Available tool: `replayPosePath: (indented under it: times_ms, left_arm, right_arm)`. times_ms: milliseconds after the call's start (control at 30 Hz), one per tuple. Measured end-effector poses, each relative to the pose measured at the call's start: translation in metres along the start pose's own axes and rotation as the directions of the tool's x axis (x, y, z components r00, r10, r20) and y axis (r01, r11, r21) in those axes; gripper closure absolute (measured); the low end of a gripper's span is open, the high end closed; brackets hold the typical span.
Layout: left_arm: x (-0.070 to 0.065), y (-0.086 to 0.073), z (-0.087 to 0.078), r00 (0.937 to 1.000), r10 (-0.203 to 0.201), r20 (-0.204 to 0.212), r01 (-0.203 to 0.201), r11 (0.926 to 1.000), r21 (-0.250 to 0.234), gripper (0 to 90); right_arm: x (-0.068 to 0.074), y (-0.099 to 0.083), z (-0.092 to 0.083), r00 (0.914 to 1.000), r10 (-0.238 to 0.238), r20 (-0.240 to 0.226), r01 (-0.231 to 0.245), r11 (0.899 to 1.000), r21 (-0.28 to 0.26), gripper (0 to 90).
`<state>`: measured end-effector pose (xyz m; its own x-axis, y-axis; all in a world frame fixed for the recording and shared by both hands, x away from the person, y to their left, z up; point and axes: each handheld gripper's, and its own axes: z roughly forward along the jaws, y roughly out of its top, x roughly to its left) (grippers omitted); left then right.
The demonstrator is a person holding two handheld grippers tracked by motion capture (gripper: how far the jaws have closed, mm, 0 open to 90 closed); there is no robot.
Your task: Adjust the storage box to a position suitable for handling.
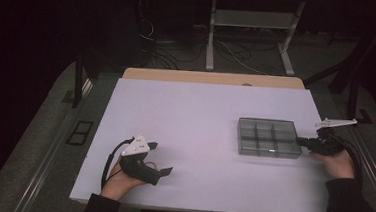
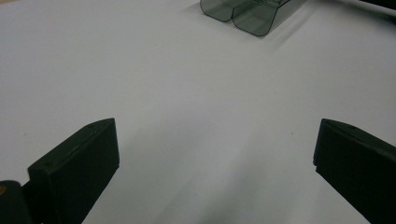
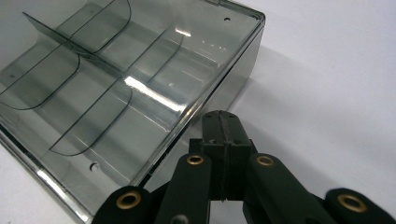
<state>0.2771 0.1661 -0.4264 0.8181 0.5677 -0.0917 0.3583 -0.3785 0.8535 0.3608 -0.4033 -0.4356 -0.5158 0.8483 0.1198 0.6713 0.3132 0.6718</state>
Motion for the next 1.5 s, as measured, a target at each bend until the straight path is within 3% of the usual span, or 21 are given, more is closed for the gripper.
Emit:
replayPosePath:
  times_ms: [1500]
  left_arm:
    - [-0.001, 0.0, 0.002, 0.9999, 0.004, 0.013, -0.004, 1.0, 0.007, 0.0]
  right_arm:
    - [0.052, 0.026, 0.029, 0.991, -0.093, -0.096, 0.094, 0.996, -0.001, 89.2]
